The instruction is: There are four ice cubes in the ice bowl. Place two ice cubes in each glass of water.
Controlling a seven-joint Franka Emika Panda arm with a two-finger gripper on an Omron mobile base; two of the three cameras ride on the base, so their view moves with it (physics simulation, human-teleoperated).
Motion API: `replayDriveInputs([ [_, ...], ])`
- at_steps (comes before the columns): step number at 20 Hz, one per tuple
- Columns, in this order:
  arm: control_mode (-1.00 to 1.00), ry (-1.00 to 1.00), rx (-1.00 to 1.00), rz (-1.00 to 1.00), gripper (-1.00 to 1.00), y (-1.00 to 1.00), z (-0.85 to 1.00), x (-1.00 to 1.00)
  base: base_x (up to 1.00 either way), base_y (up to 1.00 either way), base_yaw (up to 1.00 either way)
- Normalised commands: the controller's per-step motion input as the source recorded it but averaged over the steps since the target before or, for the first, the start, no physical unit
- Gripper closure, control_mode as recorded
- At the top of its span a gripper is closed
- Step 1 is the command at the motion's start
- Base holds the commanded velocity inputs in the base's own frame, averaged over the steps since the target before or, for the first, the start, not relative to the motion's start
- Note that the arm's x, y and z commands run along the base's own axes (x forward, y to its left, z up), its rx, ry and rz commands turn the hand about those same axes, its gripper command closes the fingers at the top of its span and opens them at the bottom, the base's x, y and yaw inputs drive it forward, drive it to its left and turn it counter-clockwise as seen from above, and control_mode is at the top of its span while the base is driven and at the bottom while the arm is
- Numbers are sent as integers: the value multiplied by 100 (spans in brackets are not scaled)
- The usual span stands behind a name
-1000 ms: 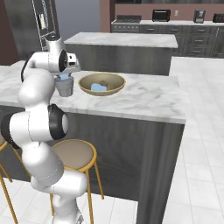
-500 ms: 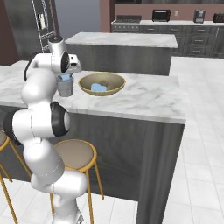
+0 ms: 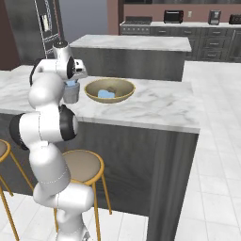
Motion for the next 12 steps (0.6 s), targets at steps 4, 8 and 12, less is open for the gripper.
replayDriveInputs([
  [4,-100,0,0,0,100,0,-11,19,0,0,0],
  [8,-100,0,0,0,-100,4,-4,9,0,0,0],
  [12,-100,-2,0,0,-100,28,0,0,0,0,0],
])
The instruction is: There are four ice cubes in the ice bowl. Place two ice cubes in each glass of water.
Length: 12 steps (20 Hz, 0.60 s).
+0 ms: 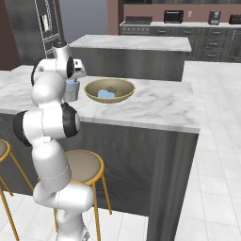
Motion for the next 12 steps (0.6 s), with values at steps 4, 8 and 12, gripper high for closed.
replayDriveInputs([
  [4,-100,-2,0,0,-100,21,0,0,0,0,0],
  [8,-100,-7,0,0,-100,3,0,-3,0,0,0],
  [12,-100,-12,0,0,-100,0,7,-16,0,0,0],
])
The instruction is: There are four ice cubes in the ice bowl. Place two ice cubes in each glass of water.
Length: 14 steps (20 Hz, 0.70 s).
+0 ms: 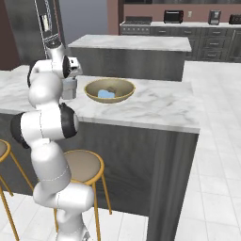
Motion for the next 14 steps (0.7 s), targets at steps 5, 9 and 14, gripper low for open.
replayDriveInputs([
  [5,-100,-14,0,0,-100,0,13,-27,0,0,0],
  [9,-100,-2,0,0,100,0,-3,-1,0,0,0],
  [14,-100,-5,0,0,100,-1,-5,-1,0,0,0],
])
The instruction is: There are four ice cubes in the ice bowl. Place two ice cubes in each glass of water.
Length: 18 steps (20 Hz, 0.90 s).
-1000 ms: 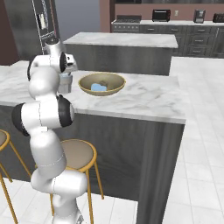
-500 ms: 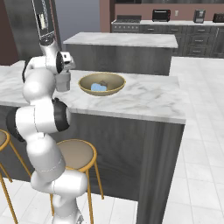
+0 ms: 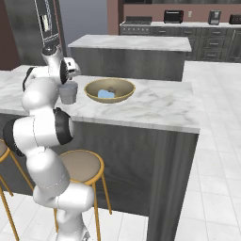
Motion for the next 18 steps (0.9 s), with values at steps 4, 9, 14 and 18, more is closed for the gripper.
replayDriveInputs([
  [4,-100,-17,0,0,100,-11,2,-23,0,0,0],
  [9,-100,-31,2,-2,100,-45,51,-80,0,0,0],
  [14,-100,-11,2,-24,100,-83,31,-86,0,0,0],
  [18,-100,24,11,-43,100,-100,17,-50,0,0,0],
])
